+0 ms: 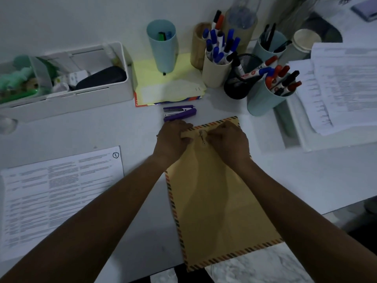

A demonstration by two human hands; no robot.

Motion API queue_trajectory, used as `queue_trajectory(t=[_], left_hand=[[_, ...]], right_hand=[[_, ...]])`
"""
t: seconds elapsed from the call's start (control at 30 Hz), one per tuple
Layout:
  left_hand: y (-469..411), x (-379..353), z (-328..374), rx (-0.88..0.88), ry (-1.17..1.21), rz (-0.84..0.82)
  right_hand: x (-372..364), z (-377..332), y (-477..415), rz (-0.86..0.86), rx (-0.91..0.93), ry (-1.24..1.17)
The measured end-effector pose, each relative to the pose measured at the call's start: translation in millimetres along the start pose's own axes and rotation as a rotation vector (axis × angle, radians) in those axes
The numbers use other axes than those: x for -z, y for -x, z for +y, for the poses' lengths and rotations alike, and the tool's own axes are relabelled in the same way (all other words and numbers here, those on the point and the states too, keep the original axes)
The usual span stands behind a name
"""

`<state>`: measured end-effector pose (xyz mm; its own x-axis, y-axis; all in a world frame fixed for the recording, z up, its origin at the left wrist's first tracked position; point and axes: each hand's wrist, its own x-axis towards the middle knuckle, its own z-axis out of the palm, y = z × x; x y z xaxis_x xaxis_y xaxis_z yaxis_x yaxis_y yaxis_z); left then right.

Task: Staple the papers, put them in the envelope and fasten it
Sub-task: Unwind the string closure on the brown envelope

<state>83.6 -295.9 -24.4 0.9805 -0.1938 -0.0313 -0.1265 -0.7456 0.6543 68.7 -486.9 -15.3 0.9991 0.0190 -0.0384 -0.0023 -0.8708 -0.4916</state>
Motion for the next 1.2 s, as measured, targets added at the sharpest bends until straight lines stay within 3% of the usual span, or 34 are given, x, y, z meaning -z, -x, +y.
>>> queue_trajectory(t=[0.17, 0.33, 0.67, 0.97, 1.2], left_hand=[[-3.3, 2.3, -0.3, 0.109, 0.161, -0.008], [-7.5, 2.1, -6.7, 0.146, 0.215, -0.034], [-9.0, 4.1, -9.3, 0.124, 0.234, -0.028], [-10.4, 3.0, -11.7, 0.12, 0.227, -0.031], [-10.1, 3.3, -14.7, 0.119, 0.219, -0.048]], right_hand=[[-9.3, -5.6, -4.7, 0.03, -0.032, -0.006], [-9.6, -4.2, -14.2, -0.101, 0.042, 0.161], [12.9, 4.3, -33.5, -0.143, -0.001, -0.136], [1.9, 4.3, -28.9, -0.118, 0.084, 0.022], [-3.9, 8.3, -33.7, -0.247, 0.266, 0.275]])
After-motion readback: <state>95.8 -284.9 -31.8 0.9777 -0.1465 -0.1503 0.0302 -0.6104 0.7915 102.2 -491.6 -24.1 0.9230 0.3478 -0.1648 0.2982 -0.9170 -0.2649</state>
